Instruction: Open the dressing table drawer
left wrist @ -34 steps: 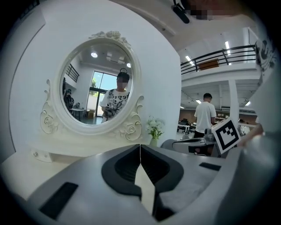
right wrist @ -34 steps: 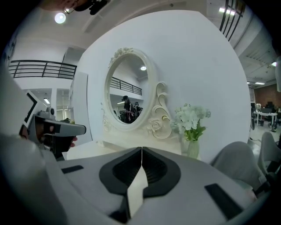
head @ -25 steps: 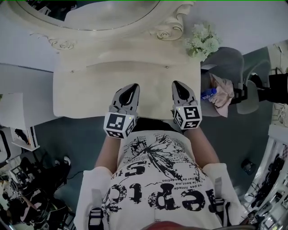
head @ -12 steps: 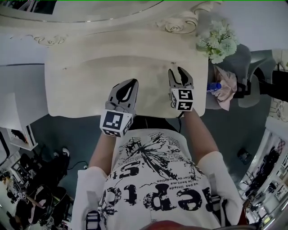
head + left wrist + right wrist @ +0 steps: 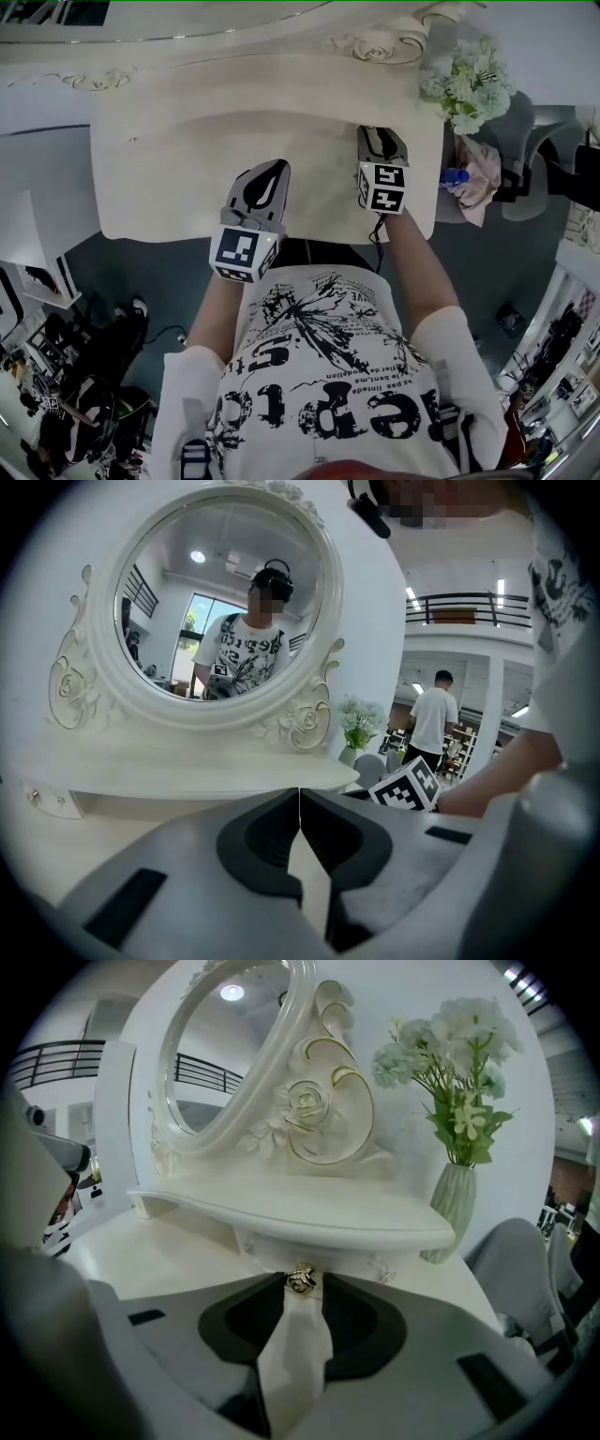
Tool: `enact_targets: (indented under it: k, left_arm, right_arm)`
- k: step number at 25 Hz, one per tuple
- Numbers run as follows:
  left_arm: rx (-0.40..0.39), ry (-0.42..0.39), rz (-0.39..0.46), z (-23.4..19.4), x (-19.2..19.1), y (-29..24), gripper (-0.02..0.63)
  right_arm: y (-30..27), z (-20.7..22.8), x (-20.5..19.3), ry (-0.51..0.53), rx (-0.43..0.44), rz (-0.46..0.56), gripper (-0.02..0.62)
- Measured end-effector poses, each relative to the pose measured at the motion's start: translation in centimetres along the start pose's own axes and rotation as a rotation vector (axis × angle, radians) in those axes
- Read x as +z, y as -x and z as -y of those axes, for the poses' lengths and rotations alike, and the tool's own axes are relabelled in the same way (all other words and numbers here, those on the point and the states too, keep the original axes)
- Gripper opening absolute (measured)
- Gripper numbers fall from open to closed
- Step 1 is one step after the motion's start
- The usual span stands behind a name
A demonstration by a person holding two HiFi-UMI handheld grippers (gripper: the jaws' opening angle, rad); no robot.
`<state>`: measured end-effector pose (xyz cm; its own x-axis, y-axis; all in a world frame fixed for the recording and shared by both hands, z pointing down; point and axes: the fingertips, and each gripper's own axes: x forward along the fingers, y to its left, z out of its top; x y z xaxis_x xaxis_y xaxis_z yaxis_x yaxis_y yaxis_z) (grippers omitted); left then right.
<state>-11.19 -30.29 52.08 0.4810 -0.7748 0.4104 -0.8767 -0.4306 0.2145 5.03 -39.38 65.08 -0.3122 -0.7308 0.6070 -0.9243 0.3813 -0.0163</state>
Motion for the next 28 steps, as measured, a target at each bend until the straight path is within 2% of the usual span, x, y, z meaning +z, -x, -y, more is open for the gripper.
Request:
enact_targets:
  k: [3,28]
  left_arm:
    - [0.002,0.0,-0.007,0.0,-0.2,0.0,0.02]
    - [-0.033,-0.024,-0.068,2.5,-1.8,0.8,0.02]
  right_arm:
    - [-0.1,-0.2,0.0,0.017,-0.009,-0.005,0.104]
    - [3.6,-1.8,-3.1,-0.072,0.035,-0.07,0.104]
